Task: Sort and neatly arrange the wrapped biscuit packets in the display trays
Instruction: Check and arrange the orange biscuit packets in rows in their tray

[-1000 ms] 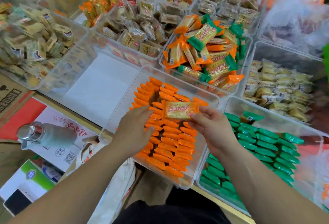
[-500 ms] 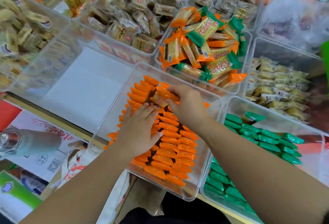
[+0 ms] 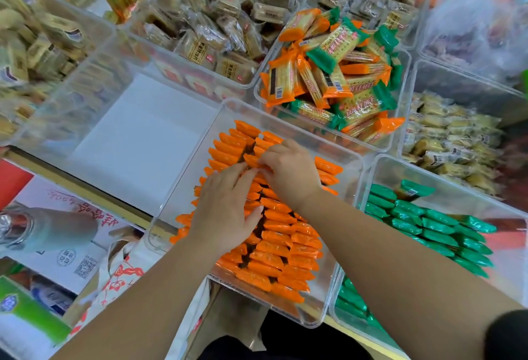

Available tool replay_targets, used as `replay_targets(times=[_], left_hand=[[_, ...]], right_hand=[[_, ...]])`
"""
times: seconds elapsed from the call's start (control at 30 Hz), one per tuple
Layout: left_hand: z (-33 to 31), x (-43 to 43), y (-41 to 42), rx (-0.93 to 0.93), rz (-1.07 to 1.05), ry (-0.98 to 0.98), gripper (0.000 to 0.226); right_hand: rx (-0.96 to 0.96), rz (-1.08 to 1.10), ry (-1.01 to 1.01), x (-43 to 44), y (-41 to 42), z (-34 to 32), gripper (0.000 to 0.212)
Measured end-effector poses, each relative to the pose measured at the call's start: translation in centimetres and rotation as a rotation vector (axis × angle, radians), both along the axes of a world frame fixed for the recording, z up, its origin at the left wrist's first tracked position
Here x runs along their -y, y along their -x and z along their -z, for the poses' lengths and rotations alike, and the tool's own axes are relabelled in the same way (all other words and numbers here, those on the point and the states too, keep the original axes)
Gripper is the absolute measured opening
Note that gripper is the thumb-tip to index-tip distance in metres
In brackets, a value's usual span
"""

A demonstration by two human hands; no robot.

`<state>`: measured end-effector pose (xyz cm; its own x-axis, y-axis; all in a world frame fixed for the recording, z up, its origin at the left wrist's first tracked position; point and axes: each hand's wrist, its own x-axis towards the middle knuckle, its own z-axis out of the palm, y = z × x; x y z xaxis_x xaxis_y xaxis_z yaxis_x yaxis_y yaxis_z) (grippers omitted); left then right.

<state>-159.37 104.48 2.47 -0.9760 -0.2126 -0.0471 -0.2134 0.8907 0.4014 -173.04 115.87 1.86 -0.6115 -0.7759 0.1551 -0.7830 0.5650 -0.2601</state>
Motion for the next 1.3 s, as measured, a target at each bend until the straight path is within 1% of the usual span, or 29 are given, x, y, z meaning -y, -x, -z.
replay_targets(times=[0.1, 0.17, 0.23, 0.3, 0.33, 0.37, 0.4, 0.47, 0.53, 0.63, 0.73, 0.87, 0.93, 1.03, 1.13, 1.3], left_hand=[[-0.1, 0.0, 0.7, 0.027, 0.025, 0.064, 0.088], [0.0, 0.0, 1.1, 0.075, 0.039, 0.099, 0.091], [-0.1, 0.0, 1.4, 0.088, 0.041, 0.120, 0.089], [-0.3, 0.0, 1.6, 0.087, 0.045, 0.131, 0.085], [-0.2, 0.0, 1.7, 0.088, 0.047, 0.134, 0.082], [-0.2, 0.0, 1.7, 0.090, 0.050, 0.139, 0.080], [-0.1, 0.0, 1.7, 0.092, 0.054, 0.146, 0.078], [0.0, 0.0, 1.6, 0.091, 0.057, 0.158, 0.076], [0.0, 0.0, 1.5, 0.098, 0.066, 0.174, 0.075], [-0.2, 0.0, 1.6, 0.096, 0.095, 0.187, 0.073], [-0.5, 0.2, 1.8, 0.070, 0.105, 0.177, 0.065], [-0.5, 0.6, 2.0, 0.085, 0.123, 0.187, 0.054], [-0.5, 0.6, 2.1, 0.096, 0.120, 0.193, 0.054], [-0.6, 0.2, 2.3, 0.142, 0.134, 0.206, 0.056], [-0.6, -0.3, 2.8, 0.177, 0.141, 0.220, 0.058], [-0.5, -0.8, 3.0, 0.248, 0.156, 0.238, 0.061]], right_hand=[[0.080, -0.001, 0.016, 0.2, -0.1, 0.2, 0.024], [0.134, -0.017, 0.005, -0.2, 0.1, 0.2, 0.032], [0.180, -0.028, -0.010, -0.7, 0.4, -0.4, 0.033], [0.204, 0.056, 0.027, -1.1, 0.9, -1.2, 0.027], [0.184, 0.117, 0.031, -1.2, 1.2, -1.6, 0.024], [0.152, 0.165, -0.013, -1.1, 1.5, -1.8, 0.023], [0.123, 0.184, -0.101, -1.0, 1.7, -2.0, 0.025], [0.068, 0.167, -0.271, -0.5, 1.8, -2.0, 0.030], [0.018, 0.168, -0.305, -0.2, 1.6, -1.6, 0.028], [-0.032, 0.201, -0.246, 0.0, 1.2, -1.0, 0.013], [-0.027, 0.193, -0.183, 0.1, 1.1, -0.9, 0.001], [0.048, 0.204, -0.094, -0.2, 1.5, -2.1, 0.007], [0.079, 0.218, -0.008, -0.7, 1.7, -3.4, 0.002], [0.067, 0.254, 0.114, -1.8, 1.7, -5.6, 0.006], [0.076, 0.289, 0.128, -3.5, 1.2, -6.9, 0.007], [0.140, 0.371, 0.182, -6.8, -0.4, -7.1, 0.012]])
